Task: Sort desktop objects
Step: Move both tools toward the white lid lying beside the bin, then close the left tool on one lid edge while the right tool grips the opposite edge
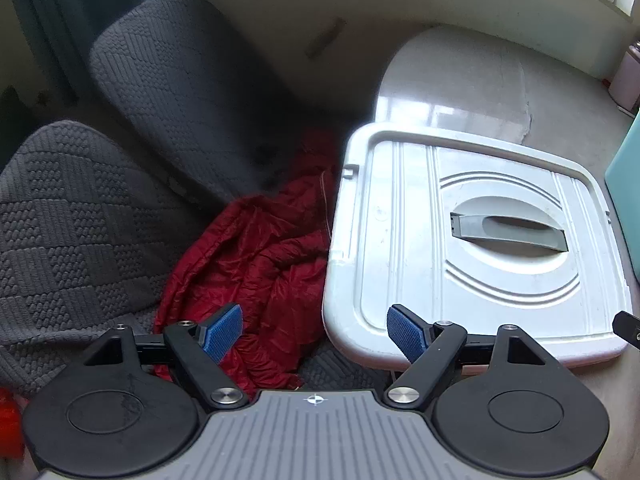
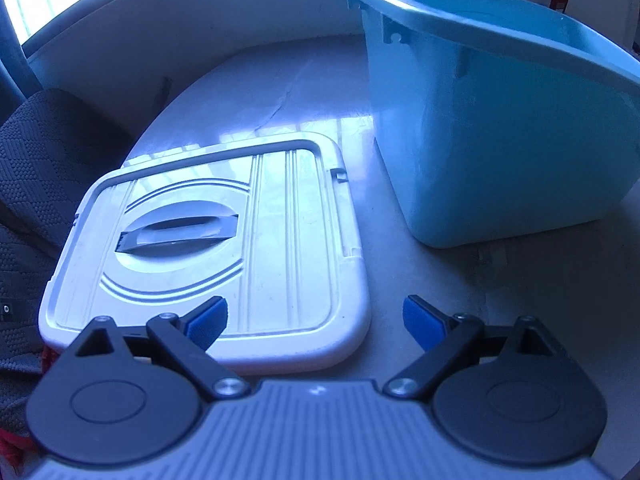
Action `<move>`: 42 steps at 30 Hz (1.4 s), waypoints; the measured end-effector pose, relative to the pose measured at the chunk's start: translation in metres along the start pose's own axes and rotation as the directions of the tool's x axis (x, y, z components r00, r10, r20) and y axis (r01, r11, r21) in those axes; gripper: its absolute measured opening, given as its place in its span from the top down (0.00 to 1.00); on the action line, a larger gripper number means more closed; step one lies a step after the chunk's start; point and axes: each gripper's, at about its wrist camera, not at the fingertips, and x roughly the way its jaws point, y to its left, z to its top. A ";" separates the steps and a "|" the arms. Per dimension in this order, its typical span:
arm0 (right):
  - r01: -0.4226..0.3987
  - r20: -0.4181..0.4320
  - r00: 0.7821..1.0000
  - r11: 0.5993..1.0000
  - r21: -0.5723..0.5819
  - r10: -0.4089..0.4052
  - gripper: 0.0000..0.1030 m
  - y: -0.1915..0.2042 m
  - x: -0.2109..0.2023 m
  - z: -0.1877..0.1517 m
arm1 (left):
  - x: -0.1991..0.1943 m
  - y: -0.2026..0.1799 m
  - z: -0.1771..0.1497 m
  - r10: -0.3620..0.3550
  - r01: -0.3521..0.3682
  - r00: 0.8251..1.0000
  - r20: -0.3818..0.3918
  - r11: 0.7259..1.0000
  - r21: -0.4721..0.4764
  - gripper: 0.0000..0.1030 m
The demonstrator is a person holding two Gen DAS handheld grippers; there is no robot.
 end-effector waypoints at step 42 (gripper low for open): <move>-0.030 -0.131 0.991 1.000 -0.003 0.030 0.02 0.006 0.046 0.016 | 0.069 0.026 0.031 -0.178 0.169 0.980 -0.087 0.981 -0.097 0.20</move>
